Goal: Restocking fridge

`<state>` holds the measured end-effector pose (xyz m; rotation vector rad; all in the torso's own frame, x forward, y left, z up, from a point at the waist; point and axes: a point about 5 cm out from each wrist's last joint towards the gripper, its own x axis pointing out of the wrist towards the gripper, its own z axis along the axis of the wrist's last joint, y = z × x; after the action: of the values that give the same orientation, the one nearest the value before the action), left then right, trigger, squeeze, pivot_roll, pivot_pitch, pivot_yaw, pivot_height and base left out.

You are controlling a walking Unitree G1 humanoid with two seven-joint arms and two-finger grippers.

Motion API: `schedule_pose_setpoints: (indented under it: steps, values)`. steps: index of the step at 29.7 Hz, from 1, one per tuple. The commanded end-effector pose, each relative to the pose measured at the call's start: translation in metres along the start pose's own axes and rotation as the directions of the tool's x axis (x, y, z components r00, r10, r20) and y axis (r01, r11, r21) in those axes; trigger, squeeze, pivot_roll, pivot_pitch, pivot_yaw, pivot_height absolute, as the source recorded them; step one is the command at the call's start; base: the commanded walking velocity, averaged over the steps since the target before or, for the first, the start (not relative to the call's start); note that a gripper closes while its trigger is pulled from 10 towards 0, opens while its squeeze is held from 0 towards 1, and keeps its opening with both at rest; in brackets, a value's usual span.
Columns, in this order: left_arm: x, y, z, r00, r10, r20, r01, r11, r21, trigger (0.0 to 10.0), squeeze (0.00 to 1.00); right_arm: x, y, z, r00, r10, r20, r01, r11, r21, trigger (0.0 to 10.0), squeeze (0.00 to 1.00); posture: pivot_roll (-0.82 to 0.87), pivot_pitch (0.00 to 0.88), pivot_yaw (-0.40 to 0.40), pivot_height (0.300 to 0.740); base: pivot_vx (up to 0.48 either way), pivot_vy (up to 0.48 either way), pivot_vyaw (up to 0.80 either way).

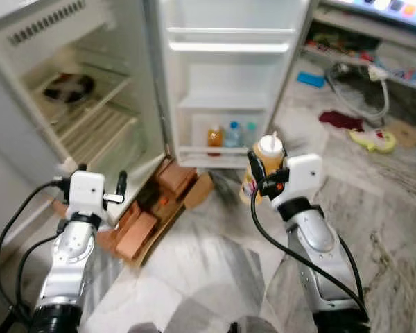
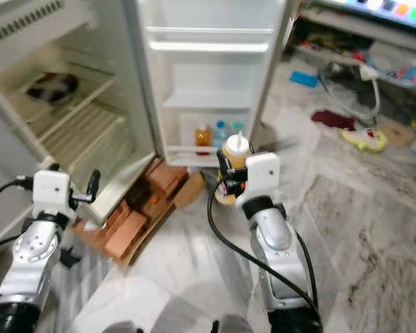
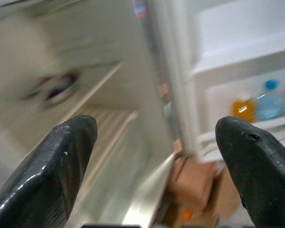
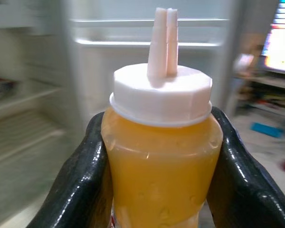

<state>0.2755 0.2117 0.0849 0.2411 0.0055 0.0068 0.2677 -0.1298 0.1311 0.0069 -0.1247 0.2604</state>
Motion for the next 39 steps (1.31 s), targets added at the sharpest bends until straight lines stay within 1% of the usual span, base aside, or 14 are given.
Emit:
schedule_pose_setpoints:
  steps: [1, 6, 11, 16, 19, 21, 25, 26, 29, 30, 31, 35, 36, 39]
  values:
    - [-0.001, -0.005, 0.002, 1.0, -0.028, 0.011, 0.028, 1.0, 0.003, 10.0, 0.0, 0.001, -0.003, 0.005, 1.0, -0.009, 0.02, 0.009, 1.0, -0.006, 10.0, 0.0, -0.04, 0.066, -0.024, 0.74, 0.416, 0.0, 0.0]
    - [0.0, -0.005, 0.002, 1.0, -0.027, 0.012, 0.027, 1.0, -0.003, 10.0, 0.0, 0.001, -0.003, 0.005, 1.0, -0.008, 0.019, 0.008, 1.0, -0.004, 10.0, 0.0, -0.04, 0.065, -0.023, 0.74, 0.407, 0.0, 0.0]
    - [0.0, -0.005, 0.001, 1.0, -0.025, 0.003, 0.025, 1.0, -0.007, 10.0, 0.0, 0.0, -0.002, 0.004, 1.0, 0.001, 0.017, -0.001, 1.0, -0.012, 10.0, 0.0, -0.04, 0.064, -0.023, 0.74, 0.376, 0.298, 0.0]
    - [-0.002, -0.004, 0.0, 1.0, -0.022, -0.007, 0.022, 1.0, -0.001, 10.0, 0.0, 0.0, -0.003, 0.003, 1.0, -0.002, 0.014, 0.002, 1.0, -0.011, 10.0, 0.0, -0.04, 0.063, -0.024, 0.74, 0.344, 0.335, 0.39]
    - [-0.003, -0.001, -0.004, 1.0, -0.005, -0.028, 0.005, 1.0, 0.0, 10.0, 0.0, -0.001, -0.004, 0.001, 1.0, -0.008, 0.007, 0.008, 1.0, -0.008, 10.0, 0.0, -0.04, 0.059, -0.022, 0.74, 0.265, 0.316, 0.0]
    - [-0.004, 0.001, -0.006, 0.999, 0.003, -0.04, -0.002, 1.0, 0.029, 10.0, 0.0, -0.003, -0.005, 0.0, 1.0, -0.015, 0.005, 0.015, 1.0, -0.005, 10.0, 0.0, -0.03, 0.054, -0.022, 0.74, 0.0, 0.0, 0.0]
    - [-0.012, 0.007, -0.01, 0.999, 0.004, -0.052, -0.003, 1.0, 0.024, 10.0, 0.0, -0.014, -0.014, -0.003, 0.998, -0.058, -0.004, 0.058, 0.998, -0.033, 10.0, 0.0, -0.03, 0.041, -0.018, 0.74, 0.0, 0.0, 0.0]
    - [-0.015, 0.01, -0.011, 0.998, 0.008, -0.054, -0.007, 1.0, 0.025, 10.0, 0.0, -0.019, -0.019, -0.005, 0.996, -0.086, -0.014, 0.085, 0.996, -0.037, 10.0, 0.0, -0.03, 0.038, -0.017, 0.74, 0.0, 0.0, 0.0]
    - [-0.024, 0.012, -0.013, 0.998, 0.013, -0.063, -0.012, 1.0, 0.017, 10.0, 0.0, -0.029, -0.026, -0.009, 0.994, -0.109, -0.031, 0.107, 0.992, -0.063, 10.0, 0.0, -0.03, 0.031, -0.015, 0.74, 0.0, 0.0, 0.0]
    - [-0.024, 0.012, -0.013, 0.998, 0.013, -0.063, -0.012, 1.0, 0.017, 10.0, 0.0, -0.029, -0.026, -0.009, 0.994, -0.109, -0.031, 0.107, 0.992, -0.063, 10.0, 0.0, -0.03, 0.031, -0.015, 0.74, 0.0, 0.0, 0.0]
    - [-0.028, 0.012, -0.014, 0.998, 0.013, -0.067, -0.013, 1.0, 0.011, 10.0, 0.0, -0.033, -0.027, -0.011, 0.993, -0.112, -0.038, 0.109, 0.991, -0.072, 10.0, 0.0, -0.03, 0.028, -0.013, 0.74, 0.0, 0.0, 0.0]
    - [-0.037, 0.008, -0.016, 0.997, 0.009, -0.072, -0.009, 1.0, 0.003, 10.0, 0.0, -0.039, -0.027, -0.013, 0.992, -0.114, -0.048, 0.111, 0.991, -0.074, 10.0, 0.0, -0.03, 0.021, -0.012, 0.74, 0.0, 0.0, 0.24]
    - [-0.037, 0.008, -0.016, 0.997, 0.009, -0.072, -0.009, 1.0, 0.003, 10.0, 0.0, -0.039, -0.027, -0.013, 0.992, -0.114, -0.048, 0.111, 0.991, -0.074, 10.0, 0.0, -0.03, 0.021, -0.012, 0.74, 0.0, 0.0, 0.48]
    - [-0.044, 0.004, -0.017, 0.997, 0.014, -0.082, -0.014, 1.0, 0.001, 10.0, 0.0, -0.047, -0.026, -0.019, 0.99, -0.117, -0.074, 0.112, 0.991, -0.069, 10.0, 0.0, -0.02, 0.021, -0.02, 0.74, 0.0, 0.0, 0.0]
